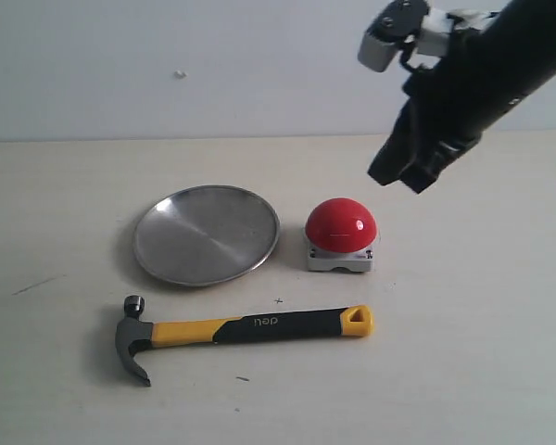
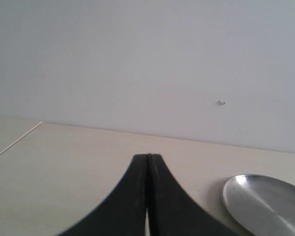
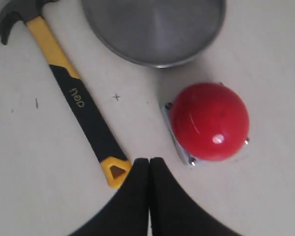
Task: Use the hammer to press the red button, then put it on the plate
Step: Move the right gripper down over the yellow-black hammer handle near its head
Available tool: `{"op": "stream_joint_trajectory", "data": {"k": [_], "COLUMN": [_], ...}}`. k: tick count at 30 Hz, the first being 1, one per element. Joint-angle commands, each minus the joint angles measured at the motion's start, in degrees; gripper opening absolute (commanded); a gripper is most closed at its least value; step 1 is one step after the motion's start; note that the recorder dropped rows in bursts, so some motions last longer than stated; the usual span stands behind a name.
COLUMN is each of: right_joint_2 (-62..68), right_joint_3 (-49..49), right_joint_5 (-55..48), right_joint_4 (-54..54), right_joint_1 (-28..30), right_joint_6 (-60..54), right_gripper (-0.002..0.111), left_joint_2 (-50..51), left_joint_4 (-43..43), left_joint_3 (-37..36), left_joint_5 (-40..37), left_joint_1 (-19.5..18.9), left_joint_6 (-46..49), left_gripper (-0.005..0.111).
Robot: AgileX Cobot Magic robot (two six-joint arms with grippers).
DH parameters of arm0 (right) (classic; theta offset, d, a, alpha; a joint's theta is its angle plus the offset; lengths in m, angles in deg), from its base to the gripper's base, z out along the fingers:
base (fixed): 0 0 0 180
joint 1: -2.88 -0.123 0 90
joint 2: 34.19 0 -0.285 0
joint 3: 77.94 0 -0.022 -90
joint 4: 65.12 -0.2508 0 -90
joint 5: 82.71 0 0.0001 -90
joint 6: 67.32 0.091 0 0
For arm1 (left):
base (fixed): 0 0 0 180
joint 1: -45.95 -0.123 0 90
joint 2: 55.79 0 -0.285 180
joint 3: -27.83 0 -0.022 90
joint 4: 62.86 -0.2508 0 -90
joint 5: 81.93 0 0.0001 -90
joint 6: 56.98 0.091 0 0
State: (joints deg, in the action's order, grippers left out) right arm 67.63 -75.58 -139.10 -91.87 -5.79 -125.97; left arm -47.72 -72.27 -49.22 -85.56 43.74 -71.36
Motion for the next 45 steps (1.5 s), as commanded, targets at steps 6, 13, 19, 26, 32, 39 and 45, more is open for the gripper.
{"op": "stream_joint_trajectory", "data": {"k": [6, 13, 19, 26, 32, 39, 45], "right_joint_2": [7.2, 14.0, 19.1, 26.6, 31.6, 31.9, 31.9], "right_joint_3": [-3.8, -5.7, -7.2, -16.2, -22.5, -22.7, -22.9], "right_joint_5": [2.0, 2.6, 6.8, -0.6, -1.3, 1.1, 3.4], "right_joint_4": [9.3, 16.6, 19.6, 18.8, 16.1, 12.5, 24.2], "right_joint_1": [-15.1, -24.6, -30.0, -30.9, -30.9, -31.6, -33.3], "right_joint_6": [-1.3, -1.2, -1.2, 6.4, 6.8, 9.2, 16.7], "right_gripper": [0.0, 0.0, 0.0, 0.0, 0.0, 0.003, 0.028], "left_joint_2": [-0.3, -0.3, -0.3, -0.3, -0.3, -0.3, -0.3], "left_joint_4": [-0.3, -0.3, -0.3, -0.3, -0.3, -0.3, -0.3], "left_joint_3": [-0.2, -0.2, -0.2, -0.2, -0.2, -0.2, -0.2], "left_joint_5": [-0.1, -0.1, -0.1, -0.1, -0.1, -0.1, -0.1], "left_joint_1": [-0.1, -0.1, -0.1, -0.1, -0.1, -0.1, -0.1], "left_joint_6": [-0.2, -0.2, -0.2, -0.2, -0.2, -0.2, -0.2], "left_gripper": [0.0, 0.0, 0.0, 0.0, 0.0, 0.0, 0.0]}}
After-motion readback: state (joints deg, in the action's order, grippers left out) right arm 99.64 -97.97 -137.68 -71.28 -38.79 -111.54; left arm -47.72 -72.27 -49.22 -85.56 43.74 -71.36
